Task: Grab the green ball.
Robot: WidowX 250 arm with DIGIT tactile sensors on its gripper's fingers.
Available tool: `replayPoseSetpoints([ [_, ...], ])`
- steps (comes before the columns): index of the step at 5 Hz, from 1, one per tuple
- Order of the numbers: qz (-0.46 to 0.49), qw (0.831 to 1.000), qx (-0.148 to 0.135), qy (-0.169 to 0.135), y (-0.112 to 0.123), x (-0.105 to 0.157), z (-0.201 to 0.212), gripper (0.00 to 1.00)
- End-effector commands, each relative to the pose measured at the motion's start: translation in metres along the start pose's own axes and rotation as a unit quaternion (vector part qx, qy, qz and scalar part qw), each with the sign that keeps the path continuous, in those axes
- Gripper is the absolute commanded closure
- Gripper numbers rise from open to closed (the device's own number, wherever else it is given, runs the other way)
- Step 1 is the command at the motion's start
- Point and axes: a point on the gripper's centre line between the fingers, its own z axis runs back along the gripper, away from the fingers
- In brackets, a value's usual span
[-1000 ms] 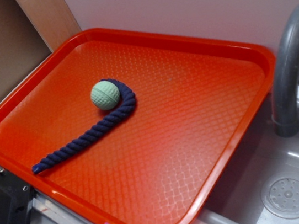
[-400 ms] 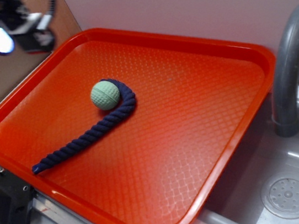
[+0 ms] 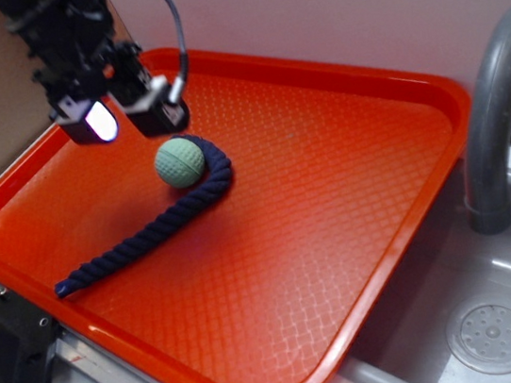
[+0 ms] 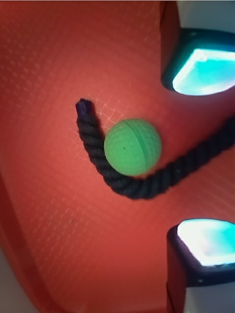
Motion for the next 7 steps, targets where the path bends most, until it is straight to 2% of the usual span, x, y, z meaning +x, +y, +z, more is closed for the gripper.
replayPoseSetpoints([
  [1,-0.032,0.999,0.024,-0.033,0.004,0.017,-0.035,0.0],
  [2,-0.041,0.997,0.036,-0.056,0.001,0.026,-0.037,1.0],
  [5,-0.048,0.996,0.048,-0.059,0.005,0.034,-0.034,1.0],
  [6,-0.063,0.996,0.043,-0.042,0.006,0.032,-0.026,1.0],
  [7,-0.096,0.992,0.079,-0.026,0.014,0.02,0.027,1.0],
])
